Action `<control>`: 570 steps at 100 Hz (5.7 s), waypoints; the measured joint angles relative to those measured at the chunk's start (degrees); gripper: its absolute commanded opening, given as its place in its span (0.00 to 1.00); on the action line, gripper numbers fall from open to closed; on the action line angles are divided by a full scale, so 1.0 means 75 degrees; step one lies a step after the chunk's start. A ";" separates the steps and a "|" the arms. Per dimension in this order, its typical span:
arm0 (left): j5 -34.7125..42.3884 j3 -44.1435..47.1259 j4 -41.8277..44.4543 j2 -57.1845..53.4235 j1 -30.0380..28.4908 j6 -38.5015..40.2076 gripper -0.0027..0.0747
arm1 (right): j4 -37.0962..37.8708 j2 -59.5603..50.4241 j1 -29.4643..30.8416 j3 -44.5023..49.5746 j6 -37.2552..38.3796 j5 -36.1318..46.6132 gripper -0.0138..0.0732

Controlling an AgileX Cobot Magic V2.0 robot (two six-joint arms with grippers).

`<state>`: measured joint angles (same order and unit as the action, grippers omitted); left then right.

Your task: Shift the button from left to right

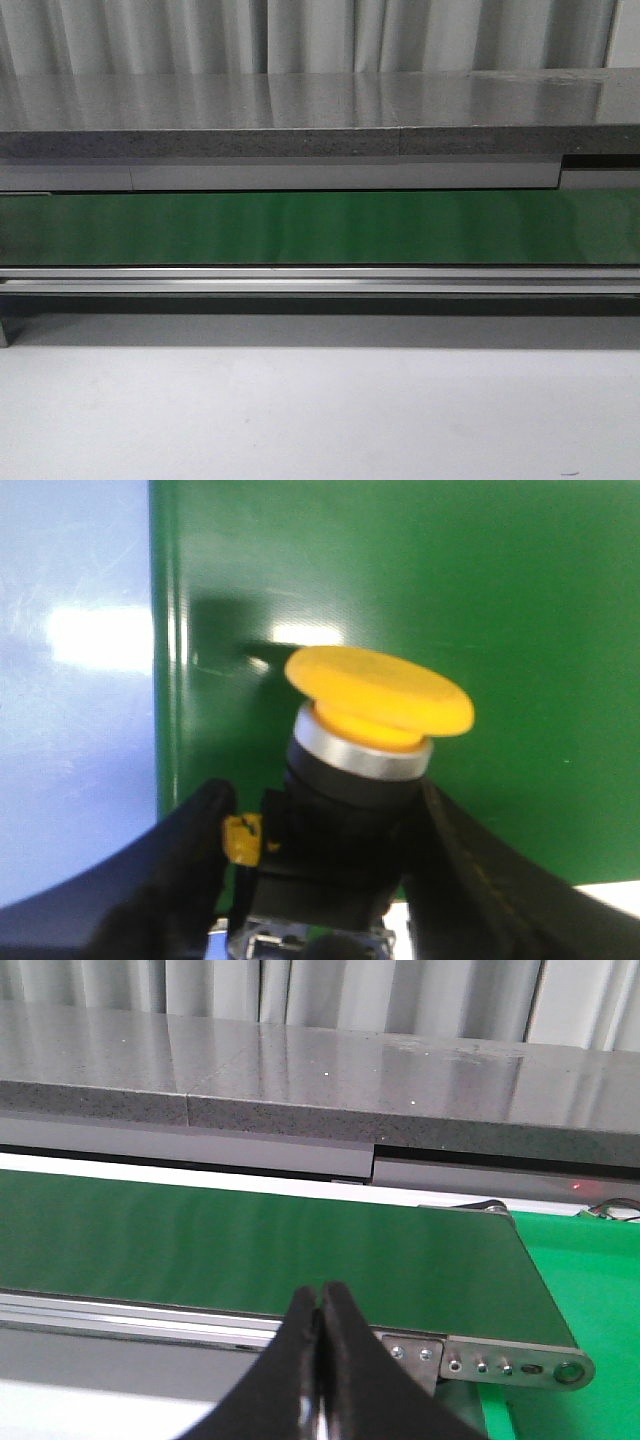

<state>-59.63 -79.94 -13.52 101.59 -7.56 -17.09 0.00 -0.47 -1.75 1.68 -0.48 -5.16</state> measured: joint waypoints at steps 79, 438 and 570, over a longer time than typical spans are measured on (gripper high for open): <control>0.0555 0.0016 -0.0200 -0.1537 0.0013 -0.0044 0.68 | 0.0000 0.0000 0.0000 0.0000 0.0000 0.0000 0.08; 0.6261 0.8860 -0.0454 -1.1781 0.0013 -0.0776 0.04 | -0.0050 0.6534 0.0000 -0.5763 0.0000 -0.4576 0.12; 0.6261 0.8860 -0.0454 -1.1781 0.0013 -0.0794 0.04 | -0.1511 1.0450 -0.1016 -0.7458 -0.0161 -0.3994 0.78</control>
<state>-12.67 -13.49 -16.92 13.23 -7.46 -23.05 -11.33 77.90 -9.37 -54.26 -1.68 -35.11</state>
